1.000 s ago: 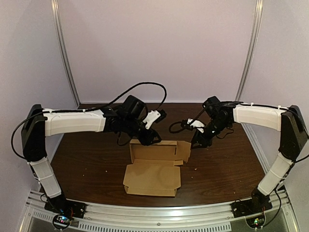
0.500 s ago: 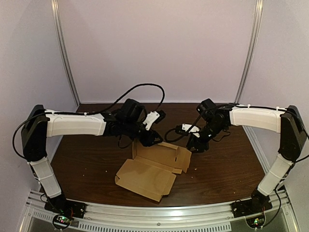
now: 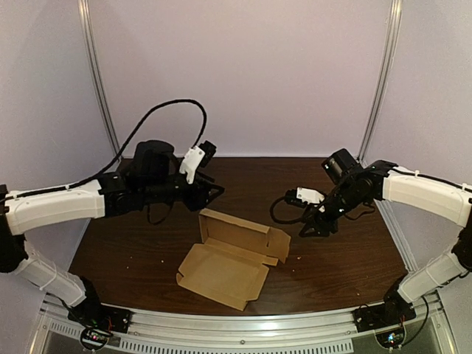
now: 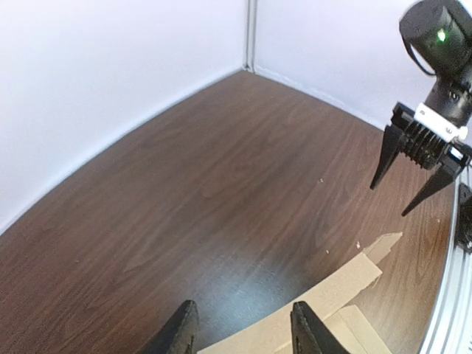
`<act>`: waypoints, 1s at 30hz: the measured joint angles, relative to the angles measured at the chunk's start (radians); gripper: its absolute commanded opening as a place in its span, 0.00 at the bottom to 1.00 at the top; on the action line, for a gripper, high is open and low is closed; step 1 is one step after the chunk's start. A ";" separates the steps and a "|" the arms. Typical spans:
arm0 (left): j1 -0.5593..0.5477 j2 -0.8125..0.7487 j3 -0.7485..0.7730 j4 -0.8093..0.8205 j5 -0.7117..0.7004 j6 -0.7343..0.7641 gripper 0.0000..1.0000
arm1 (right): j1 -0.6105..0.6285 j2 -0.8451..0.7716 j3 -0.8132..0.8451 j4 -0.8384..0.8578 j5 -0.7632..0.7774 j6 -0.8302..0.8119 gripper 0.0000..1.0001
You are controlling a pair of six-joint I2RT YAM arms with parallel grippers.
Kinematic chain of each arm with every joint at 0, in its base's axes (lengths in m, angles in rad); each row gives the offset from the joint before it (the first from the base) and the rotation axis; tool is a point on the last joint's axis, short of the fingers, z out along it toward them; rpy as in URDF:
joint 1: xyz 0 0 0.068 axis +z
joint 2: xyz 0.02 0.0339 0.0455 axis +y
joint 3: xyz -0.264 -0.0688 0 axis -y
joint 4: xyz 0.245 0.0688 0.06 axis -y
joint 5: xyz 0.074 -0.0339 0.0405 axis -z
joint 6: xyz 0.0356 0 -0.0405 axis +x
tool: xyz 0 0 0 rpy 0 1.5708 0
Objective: Fold the paper box
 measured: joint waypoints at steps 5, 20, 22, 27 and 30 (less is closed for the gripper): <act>0.000 -0.237 -0.255 0.126 -0.112 -0.040 0.46 | 0.036 -0.097 -0.059 0.006 0.054 0.010 0.51; -0.003 -0.230 -0.625 0.386 -0.200 -0.095 0.41 | 0.102 -0.077 -0.074 0.008 0.167 0.043 0.51; -0.003 -0.176 -0.616 0.418 -0.196 -0.095 0.40 | 0.097 -0.055 -0.074 0.019 0.161 0.055 0.51; -0.004 -0.067 -0.584 0.462 -0.204 -0.096 0.36 | 0.090 -0.009 -0.074 0.040 0.144 0.065 0.51; -0.006 -0.048 -0.573 0.472 -0.228 -0.099 0.34 | 0.090 0.009 -0.074 0.047 0.130 0.064 0.51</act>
